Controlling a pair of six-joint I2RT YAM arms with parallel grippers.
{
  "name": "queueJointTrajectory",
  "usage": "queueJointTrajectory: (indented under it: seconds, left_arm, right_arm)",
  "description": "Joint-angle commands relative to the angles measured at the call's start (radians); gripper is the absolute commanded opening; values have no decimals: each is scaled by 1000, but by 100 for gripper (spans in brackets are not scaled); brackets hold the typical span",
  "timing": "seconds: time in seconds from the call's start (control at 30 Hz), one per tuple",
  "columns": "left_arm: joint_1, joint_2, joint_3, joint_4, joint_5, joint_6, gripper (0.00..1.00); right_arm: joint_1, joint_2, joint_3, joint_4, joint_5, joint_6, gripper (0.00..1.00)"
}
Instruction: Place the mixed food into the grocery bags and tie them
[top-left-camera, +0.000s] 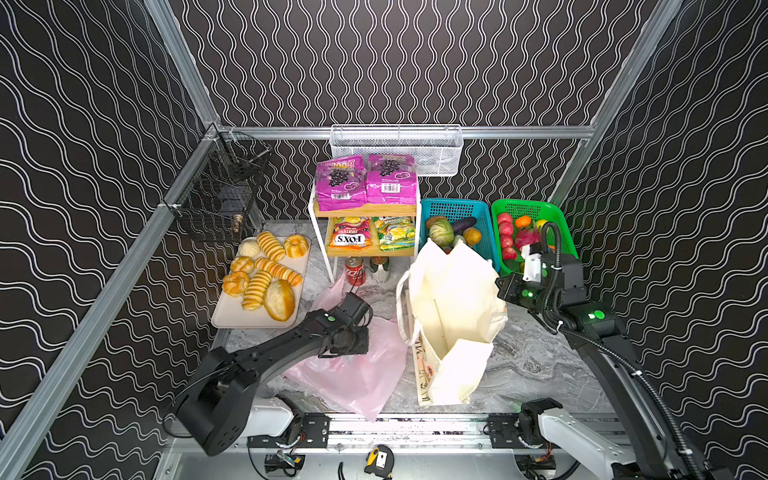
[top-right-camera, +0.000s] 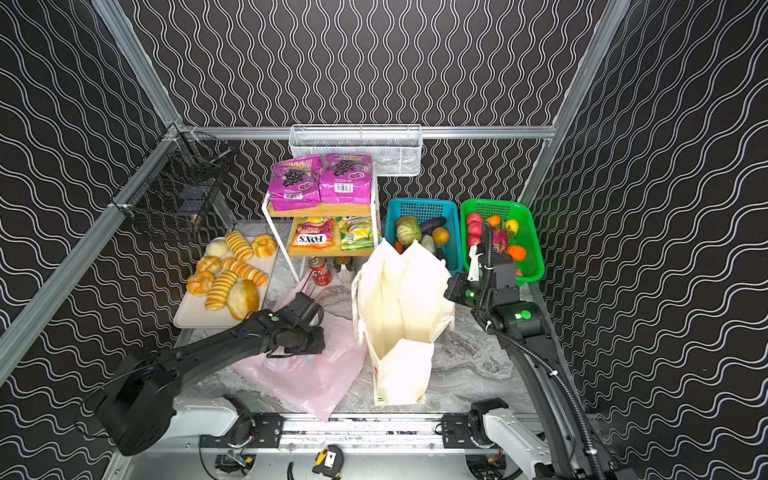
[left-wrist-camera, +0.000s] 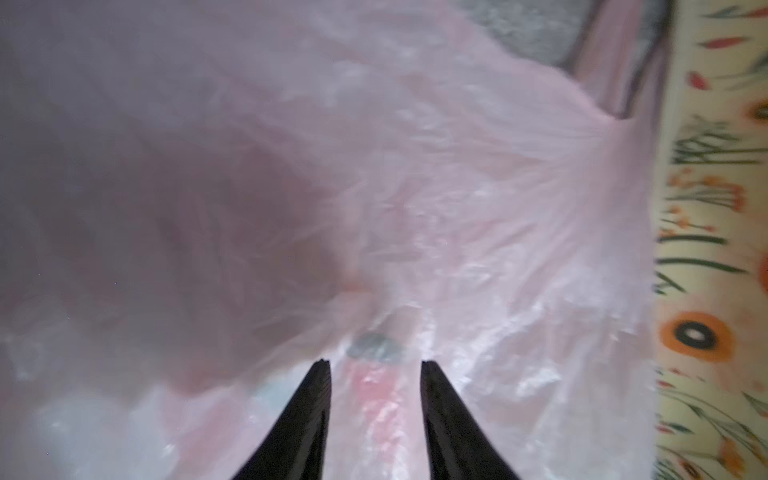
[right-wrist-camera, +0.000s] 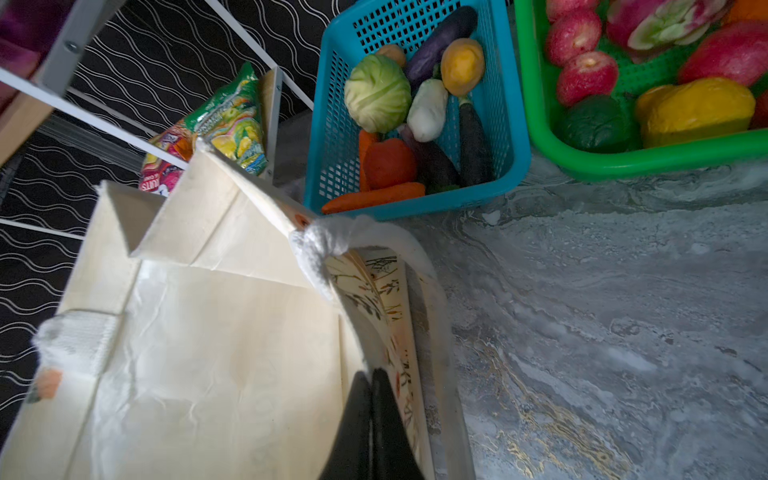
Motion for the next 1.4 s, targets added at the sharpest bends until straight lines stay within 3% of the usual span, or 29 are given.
queueJointTrajectory:
  seconds: [0.0, 0.27, 0.47, 0.6, 0.73, 0.87, 1.0, 1.1, 1.17, 1.37]
  left_arm:
    - [-1, 28, -29, 34, -113, -71, 40]
    - [24, 52, -124, 6, -252, -154, 31]
    - [79, -56, -141, -97, -364, -210, 29]
    - [124, -131, -129, -122, -399, -167, 32]
    - [121, -192, -63, -65, -284, -20, 47]
    - [100, -292, 31, 5, -100, 79, 63]
    - [88, -337, 147, 165, 147, 78, 77]
    - [52, -254, 277, 241, 279, 87, 87]
    - [16, -159, 396, 200, 330, 120, 87]
    - [-92, 76, 642, 104, 373, 205, 89]
  right_arm:
    - [-2, -28, 29, -19, 82, -8, 0]
    - [-3, -144, -5, -42, 193, -16, 0]
    - [-3, -169, -48, 23, 71, -35, 0]
    - [-3, -113, -76, 24, 53, 0, 0]
    - [-3, -83, -82, 75, -22, 14, 0]
    - [-3, -66, -61, 69, 6, 18, 3]
    - [-4, -35, -19, 9, 29, -6, 10]
    - [-3, -15, 2, -33, 38, -14, 16]
    - [-3, -9, 14, -57, 46, -15, 17]
    - [-3, -28, 8, -77, 26, -13, 21]
